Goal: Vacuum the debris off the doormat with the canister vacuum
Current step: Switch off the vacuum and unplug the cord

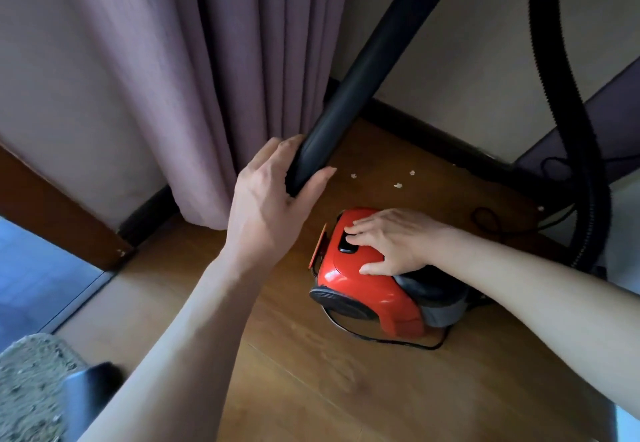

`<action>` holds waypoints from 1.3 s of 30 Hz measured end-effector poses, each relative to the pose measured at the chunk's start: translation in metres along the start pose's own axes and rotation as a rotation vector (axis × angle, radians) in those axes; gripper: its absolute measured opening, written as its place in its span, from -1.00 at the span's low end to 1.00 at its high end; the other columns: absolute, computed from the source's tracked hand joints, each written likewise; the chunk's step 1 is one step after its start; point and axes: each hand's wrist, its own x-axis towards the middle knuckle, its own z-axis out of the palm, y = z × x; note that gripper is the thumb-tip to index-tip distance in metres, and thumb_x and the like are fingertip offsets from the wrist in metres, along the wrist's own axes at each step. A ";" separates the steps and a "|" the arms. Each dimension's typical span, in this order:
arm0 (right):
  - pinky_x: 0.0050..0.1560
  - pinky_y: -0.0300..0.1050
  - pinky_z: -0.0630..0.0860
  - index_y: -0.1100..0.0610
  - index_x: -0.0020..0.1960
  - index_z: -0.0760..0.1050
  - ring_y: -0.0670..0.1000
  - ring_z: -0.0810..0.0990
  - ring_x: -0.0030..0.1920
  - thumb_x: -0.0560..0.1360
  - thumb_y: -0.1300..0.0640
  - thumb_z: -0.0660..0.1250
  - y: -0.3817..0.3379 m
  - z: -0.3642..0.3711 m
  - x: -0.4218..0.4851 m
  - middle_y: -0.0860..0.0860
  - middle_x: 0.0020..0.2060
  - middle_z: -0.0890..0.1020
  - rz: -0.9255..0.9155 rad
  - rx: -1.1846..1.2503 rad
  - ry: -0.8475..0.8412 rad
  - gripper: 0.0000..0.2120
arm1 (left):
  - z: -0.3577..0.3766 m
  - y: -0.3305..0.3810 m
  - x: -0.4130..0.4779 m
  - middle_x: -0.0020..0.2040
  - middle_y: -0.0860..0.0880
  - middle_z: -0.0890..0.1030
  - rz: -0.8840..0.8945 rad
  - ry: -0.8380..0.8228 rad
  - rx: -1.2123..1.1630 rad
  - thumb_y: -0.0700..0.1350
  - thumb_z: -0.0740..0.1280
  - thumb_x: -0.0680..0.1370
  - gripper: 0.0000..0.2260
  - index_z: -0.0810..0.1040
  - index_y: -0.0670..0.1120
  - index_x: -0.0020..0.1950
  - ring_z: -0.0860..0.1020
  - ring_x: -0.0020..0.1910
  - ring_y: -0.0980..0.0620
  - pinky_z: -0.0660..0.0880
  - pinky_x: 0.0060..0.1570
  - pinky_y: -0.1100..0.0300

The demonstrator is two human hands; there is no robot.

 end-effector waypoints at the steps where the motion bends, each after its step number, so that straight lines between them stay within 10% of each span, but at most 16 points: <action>1: 0.59 0.05 0.25 0.03 0.61 0.29 -0.02 0.22 0.62 0.58 -0.34 0.23 0.001 0.001 0.002 -0.04 0.62 0.27 0.002 0.007 0.004 -0.28 | 0.000 -0.001 0.001 -0.04 0.00 0.53 -0.002 -0.001 -0.002 0.07 0.38 0.61 -0.57 0.55 -0.23 0.31 0.46 -0.19 0.17 0.36 -0.19 0.49; 13: 0.51 0.10 0.37 0.05 0.57 0.36 0.02 0.31 0.58 0.57 -0.32 0.27 -0.006 -0.002 -0.001 -0.03 0.60 0.32 0.031 0.018 0.040 -0.30 | -0.014 0.009 0.006 -0.06 -0.05 0.54 0.016 0.019 -0.093 0.08 0.37 0.61 -0.60 0.55 -0.21 0.29 0.59 -0.24 -0.02 0.56 -0.31 0.00; 18: 0.52 0.11 0.36 0.08 0.57 0.35 0.07 0.34 0.57 0.58 -0.28 0.26 -0.008 -0.002 -0.004 0.02 0.58 0.36 0.058 0.028 0.083 -0.32 | -0.010 0.023 0.010 -0.06 -0.02 0.53 0.044 -0.002 -0.102 0.08 0.36 0.61 -0.58 0.54 -0.21 0.31 0.55 -0.21 0.02 0.51 -0.29 0.19; 24: 0.58 0.02 0.28 0.04 0.55 0.40 -0.08 0.31 0.57 0.59 -0.23 0.29 -0.024 -0.007 -0.033 -0.05 0.54 0.43 0.214 0.423 0.413 -0.38 | -0.021 0.025 0.015 -0.06 -0.05 0.53 -0.032 -0.019 -0.262 0.15 0.36 0.59 -0.58 0.54 -0.14 0.28 0.62 -0.20 -0.12 0.60 -0.25 -0.15; 39: 0.34 -0.41 0.38 0.03 0.43 0.54 -0.23 0.51 0.34 0.47 -0.26 0.39 -0.041 -0.095 -0.163 -0.14 0.35 0.58 0.466 0.750 0.901 -0.38 | -0.051 0.095 0.047 -0.07 0.03 0.59 -0.158 -0.056 -0.396 0.12 0.38 0.58 -0.65 0.54 -0.07 0.25 0.56 -0.14 0.09 0.55 -0.15 0.08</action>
